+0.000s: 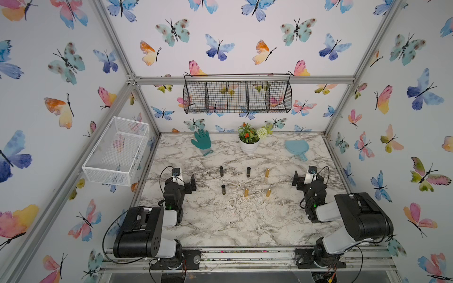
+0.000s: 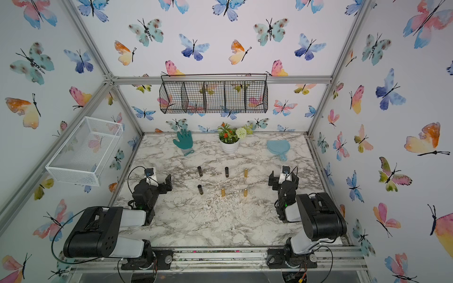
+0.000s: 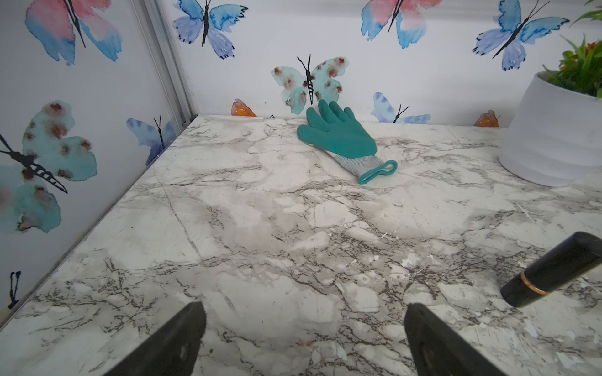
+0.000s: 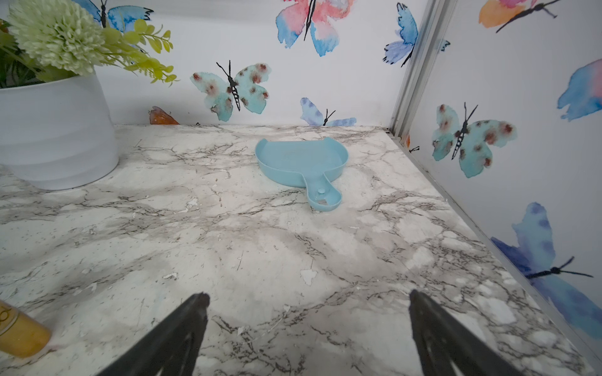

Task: Open the lipstick cap
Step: Pick up the lipstick at the center of the board.

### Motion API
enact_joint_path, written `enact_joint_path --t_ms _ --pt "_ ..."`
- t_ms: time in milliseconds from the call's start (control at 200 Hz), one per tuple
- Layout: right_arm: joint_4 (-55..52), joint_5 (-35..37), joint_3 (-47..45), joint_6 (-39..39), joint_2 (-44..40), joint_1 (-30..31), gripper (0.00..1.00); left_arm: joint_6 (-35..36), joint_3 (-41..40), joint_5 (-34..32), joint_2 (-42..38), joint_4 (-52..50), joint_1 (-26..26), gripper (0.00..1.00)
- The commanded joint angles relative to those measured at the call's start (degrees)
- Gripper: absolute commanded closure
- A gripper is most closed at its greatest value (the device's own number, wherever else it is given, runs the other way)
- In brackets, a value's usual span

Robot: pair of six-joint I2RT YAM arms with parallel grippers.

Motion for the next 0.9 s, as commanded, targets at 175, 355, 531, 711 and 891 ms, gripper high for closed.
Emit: enact_joint_path --t_ms 175,355,531,711,891 --pt "-0.69 -0.62 1.13 0.47 -0.26 -0.21 0.02 0.12 0.61 -0.03 -0.90 0.44 0.31 0.01" --pt "0.63 -0.93 0.74 0.03 -0.58 -0.17 0.02 -0.37 1.05 -2.12 -1.51 -0.18 0.15 0.02" --pt "-10.47 1.10 3.73 0.29 -7.80 -0.21 0.02 -2.14 8.45 -5.93 -4.55 -15.82 0.11 0.02" --pt "-33.92 6.71 14.63 8.98 -15.36 -0.21 0.02 -3.46 21.05 -10.66 -4.24 -36.34 -0.88 0.02" --pt "-43.59 -5.21 22.50 14.19 -17.63 -0.17 0.02 -6.03 32.92 -16.58 -4.81 -53.78 -7.62 0.02"
